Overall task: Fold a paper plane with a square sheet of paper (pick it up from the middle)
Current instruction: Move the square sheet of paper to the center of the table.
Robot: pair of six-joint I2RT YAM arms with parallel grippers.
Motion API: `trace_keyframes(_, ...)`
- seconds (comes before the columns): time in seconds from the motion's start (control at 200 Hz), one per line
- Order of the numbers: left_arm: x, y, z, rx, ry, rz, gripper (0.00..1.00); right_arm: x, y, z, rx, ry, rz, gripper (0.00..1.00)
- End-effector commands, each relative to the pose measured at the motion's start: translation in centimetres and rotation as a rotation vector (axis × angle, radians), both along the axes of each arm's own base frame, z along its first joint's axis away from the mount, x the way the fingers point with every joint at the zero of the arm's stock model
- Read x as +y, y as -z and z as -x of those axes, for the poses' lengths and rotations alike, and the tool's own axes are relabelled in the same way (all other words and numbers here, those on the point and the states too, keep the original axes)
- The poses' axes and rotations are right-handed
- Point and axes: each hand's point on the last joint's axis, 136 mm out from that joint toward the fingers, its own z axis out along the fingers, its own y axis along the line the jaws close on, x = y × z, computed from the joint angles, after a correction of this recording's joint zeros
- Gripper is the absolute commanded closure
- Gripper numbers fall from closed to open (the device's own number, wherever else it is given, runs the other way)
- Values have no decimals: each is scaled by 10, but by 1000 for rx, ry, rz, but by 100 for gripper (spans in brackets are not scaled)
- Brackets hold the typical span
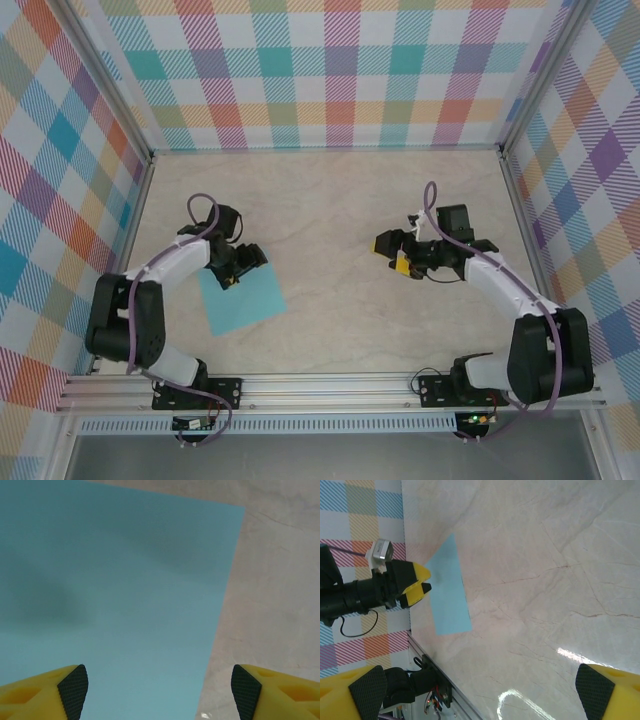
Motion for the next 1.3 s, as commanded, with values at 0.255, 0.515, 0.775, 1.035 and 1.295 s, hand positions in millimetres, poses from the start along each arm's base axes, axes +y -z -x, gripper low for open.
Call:
trace_keyframes(0.255, -24, 33, -9, 27, -16, -12, 27, 2, 10, -9, 26, 8, 33, 0)
trace_keyframes(0.515, -112, 55, -9, 29, 47, 128, 27, -13, 18, 13, 75, 40, 114, 0)
trace_keyframes(0.775, -180, -22, -45, -172, 78, 244, 25, -10, -2, 21, 52, 65, 96, 5)
trace_keyframes(1.035, -88, -90, -17, -342, 26, 49, 19, 34, -1, 15, 72, 7, 131, 18)
trace_keyframes(1.295, -17, -88, 32, -407, -68, 71, 15, 107, 28, 4, 102, -78, 234, 29)
